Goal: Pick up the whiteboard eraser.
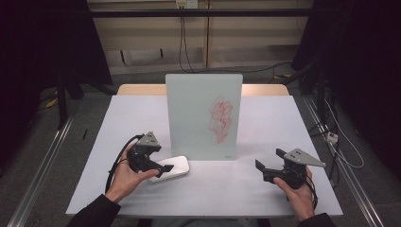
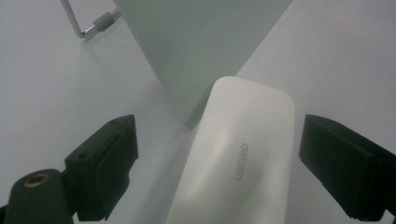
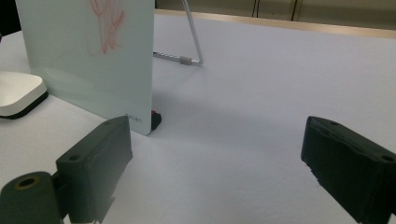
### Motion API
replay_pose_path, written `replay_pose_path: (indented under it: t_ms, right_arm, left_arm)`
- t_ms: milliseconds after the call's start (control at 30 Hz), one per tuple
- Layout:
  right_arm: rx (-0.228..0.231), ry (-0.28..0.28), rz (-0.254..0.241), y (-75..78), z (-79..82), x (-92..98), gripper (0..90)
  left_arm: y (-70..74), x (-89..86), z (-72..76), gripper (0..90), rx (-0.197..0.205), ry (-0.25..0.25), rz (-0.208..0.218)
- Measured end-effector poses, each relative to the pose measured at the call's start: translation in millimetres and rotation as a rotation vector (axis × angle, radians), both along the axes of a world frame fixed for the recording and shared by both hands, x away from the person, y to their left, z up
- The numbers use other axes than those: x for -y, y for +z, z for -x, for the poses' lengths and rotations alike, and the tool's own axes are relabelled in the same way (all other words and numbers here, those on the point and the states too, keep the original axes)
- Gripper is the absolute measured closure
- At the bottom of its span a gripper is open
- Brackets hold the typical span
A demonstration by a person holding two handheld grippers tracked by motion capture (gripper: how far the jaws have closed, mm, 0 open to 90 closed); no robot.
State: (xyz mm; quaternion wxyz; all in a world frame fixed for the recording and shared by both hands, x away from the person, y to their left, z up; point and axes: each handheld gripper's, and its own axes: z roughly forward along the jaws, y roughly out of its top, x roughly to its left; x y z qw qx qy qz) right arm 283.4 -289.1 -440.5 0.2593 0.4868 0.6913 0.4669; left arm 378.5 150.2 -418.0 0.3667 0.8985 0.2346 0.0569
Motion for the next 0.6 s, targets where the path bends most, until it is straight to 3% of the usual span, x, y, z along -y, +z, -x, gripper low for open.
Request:
replay_pose_path:
  t_ms: [67,233,333,600]
  right_arm:
    - [-0.001,0.0,-0.001,0.1,0.1,0.0,8.6]
    - [-0.002,0.004,0.004,-0.2,-0.1,0.2,8.5]
    - [-0.003,0.005,0.003,-0.2,-0.1,0.1,8.5]
    - [-0.007,0.009,0.002,-0.7,-0.6,-0.6,8.4]
  left_arm:
    - [-0.8,1.2,0.1,12.8,-0.003,-0.013,-0.004]
    - [-5.8,6.4,1.6,16.3,0.007,-0.061,-0.07]
    - [-9.9,10.3,2.7,18.3,-0.015,-0.076,-0.068]
    - [-16.4,16.3,2.4,21.6,-0.023,-0.115,-0.11]
